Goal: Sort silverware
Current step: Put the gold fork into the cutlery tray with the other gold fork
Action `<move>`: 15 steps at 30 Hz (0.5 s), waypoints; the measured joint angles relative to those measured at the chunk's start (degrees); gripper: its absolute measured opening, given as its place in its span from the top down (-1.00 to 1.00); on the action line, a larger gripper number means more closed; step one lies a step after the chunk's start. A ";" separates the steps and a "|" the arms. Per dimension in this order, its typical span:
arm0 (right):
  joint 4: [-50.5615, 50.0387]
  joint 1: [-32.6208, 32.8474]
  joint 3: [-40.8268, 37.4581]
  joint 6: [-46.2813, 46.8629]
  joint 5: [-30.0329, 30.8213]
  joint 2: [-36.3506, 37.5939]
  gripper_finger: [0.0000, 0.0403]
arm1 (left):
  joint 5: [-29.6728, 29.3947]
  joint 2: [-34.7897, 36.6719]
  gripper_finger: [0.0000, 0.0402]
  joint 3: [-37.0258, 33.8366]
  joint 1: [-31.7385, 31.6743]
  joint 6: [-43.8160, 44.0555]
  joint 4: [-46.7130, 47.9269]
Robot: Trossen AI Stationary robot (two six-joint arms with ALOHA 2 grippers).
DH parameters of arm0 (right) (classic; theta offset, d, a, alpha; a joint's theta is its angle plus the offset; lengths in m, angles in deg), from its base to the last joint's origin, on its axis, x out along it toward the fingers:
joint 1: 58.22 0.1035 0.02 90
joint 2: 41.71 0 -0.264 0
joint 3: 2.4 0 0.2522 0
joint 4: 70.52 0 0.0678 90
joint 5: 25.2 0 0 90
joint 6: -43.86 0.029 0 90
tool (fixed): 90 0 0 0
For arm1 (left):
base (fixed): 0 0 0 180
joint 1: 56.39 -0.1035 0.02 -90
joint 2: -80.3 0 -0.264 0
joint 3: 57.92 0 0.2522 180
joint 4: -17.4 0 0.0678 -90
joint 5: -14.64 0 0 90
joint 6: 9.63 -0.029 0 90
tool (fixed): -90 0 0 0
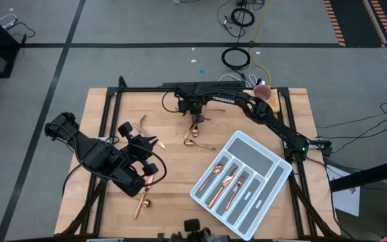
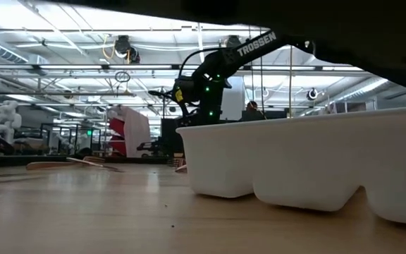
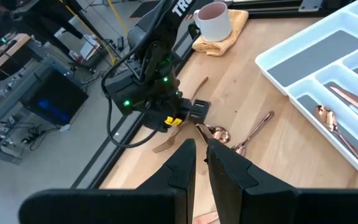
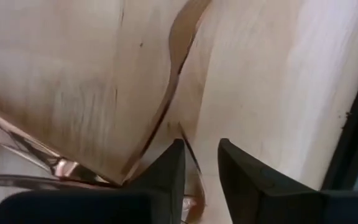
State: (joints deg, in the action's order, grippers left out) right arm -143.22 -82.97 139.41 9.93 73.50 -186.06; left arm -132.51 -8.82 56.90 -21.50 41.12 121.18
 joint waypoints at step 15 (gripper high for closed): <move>-1.50 -0.26 0.80 7.21 1.05 0.00 0.72 | -0.32 0.00 0.76 0.00 1.32 0.03 -0.02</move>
State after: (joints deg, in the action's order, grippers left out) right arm -144.72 -83.23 140.21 17.14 74.56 -186.06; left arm -132.83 -8.82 56.90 -20.19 41.15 121.16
